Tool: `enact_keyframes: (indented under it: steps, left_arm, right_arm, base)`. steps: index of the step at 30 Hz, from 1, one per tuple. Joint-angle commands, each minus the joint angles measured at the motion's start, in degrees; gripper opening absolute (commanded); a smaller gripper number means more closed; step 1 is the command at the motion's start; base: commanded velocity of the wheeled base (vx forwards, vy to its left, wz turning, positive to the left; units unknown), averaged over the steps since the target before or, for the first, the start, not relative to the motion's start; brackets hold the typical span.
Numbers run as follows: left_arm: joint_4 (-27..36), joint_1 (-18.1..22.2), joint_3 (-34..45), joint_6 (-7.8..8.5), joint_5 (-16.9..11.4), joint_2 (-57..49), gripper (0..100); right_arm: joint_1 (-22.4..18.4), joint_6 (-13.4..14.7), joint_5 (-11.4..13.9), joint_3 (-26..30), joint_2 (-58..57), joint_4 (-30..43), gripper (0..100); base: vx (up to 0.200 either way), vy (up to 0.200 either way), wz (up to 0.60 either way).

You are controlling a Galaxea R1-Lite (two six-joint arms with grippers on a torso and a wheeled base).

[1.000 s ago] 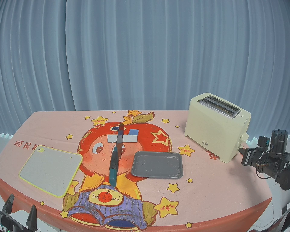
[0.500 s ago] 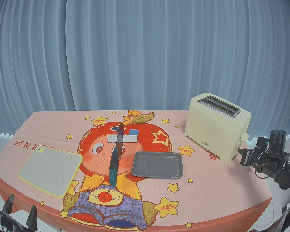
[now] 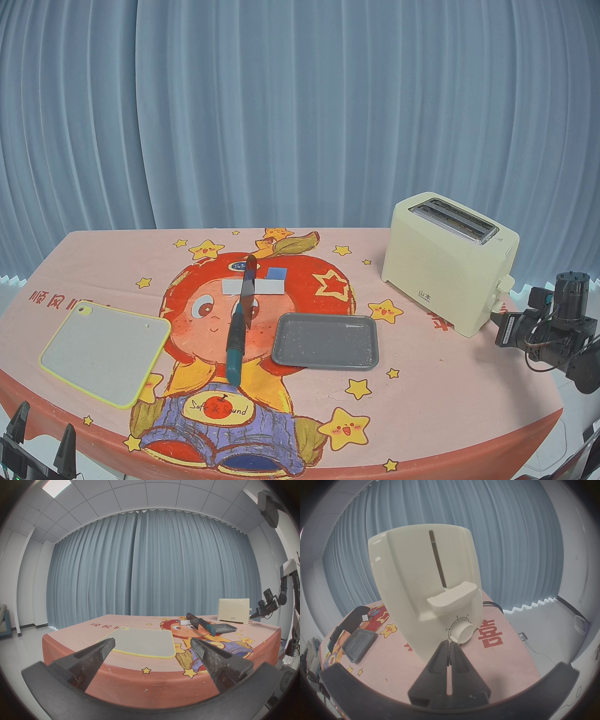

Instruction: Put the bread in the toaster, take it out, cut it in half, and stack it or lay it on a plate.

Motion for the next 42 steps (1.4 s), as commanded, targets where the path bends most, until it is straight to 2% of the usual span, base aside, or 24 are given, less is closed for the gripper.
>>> enact_keyframes:
  steps: [1, 11, 15, 19, 42]
  left_arm:
    - [0.0, 0.0, 1.0, -0.02, 0.0, 0.1, 100]
    - [0.0, 0.0, 1.0, -0.02, 0.0, 0.1, 100]
    - [0.0, 0.0, 1.0, -0.02, 0.0, 0.1, 100]
    - [0.0, 0.0, 1.0, -0.02, 0.0, 0.1, 100]
    - [0.0, 0.0, 1.0, -0.11, 0.1, 0.1, 100]
  right_arm:
    - [0.0, 0.0, 0.0, 0.0, 0.4, 0.0, 0]
    - [0.2, -0.2, -0.1, 0.1, -0.1, -0.1, 0]
    - [0.6, -0.2, -1.2, -0.5, -2.0, -0.1, 0]
    - [0.5, -0.2, -1.2, -1.1, -3.3, -0.1, 0]
    - [0.2, 0.0, -1.3, -0.5, 0.3, -0.1, 0]
  base:
    - [0.000, 0.000, 0.00]
    - [0.000, 0.000, 0.00]
    - [0.000, 0.000, 0.00]
    - [0.000, 0.000, 0.00]
    - [0.000, 0.000, 0.00]
